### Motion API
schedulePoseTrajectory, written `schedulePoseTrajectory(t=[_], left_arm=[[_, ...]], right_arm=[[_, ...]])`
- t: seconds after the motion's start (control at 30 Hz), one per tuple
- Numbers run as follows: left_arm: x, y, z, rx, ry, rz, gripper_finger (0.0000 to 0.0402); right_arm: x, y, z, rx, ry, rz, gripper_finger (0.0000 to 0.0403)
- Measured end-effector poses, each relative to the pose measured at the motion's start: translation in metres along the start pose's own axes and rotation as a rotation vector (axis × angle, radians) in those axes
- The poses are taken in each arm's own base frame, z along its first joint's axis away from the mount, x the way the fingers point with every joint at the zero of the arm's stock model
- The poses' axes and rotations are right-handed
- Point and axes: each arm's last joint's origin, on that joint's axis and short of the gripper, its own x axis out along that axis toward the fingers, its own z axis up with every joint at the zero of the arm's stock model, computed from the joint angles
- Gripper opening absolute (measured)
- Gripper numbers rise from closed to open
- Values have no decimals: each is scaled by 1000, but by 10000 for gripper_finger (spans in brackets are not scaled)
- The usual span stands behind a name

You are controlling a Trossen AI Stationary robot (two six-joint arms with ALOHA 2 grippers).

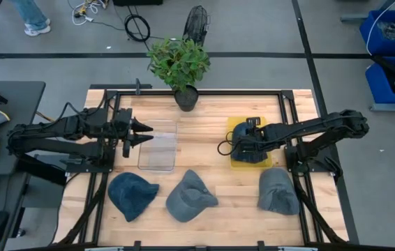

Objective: Pick & Place hat
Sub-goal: Put the blue cap into the yellow bin

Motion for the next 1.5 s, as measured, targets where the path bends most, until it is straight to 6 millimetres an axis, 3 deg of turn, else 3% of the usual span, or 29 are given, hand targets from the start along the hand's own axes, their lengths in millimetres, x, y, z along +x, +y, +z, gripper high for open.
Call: schedulePoseTrajectory(t=[0.33,0.57,0.73,1.03,1.23,1.5], left_arm=[[-9,-27,36,59,16,-91,165],[14,-52,28,104,215,-50,165],[27,-73,11,54,409,7,165],[17,-108,-39,-252,781,200,165],[16,-134,-74,-372,890,380,165],[22,-148,-116,-469,951,726,165]], right_arm=[[-56,-31,32,203,-231,81,115],[-76,-40,41,267,-327,136,116],[-77,-41,42,250,-337,137,116],[-77,-41,43,278,-342,140,116],[-77,-41,43,280,-346,140,115],[-77,-41,43,282,-350,139,114]])
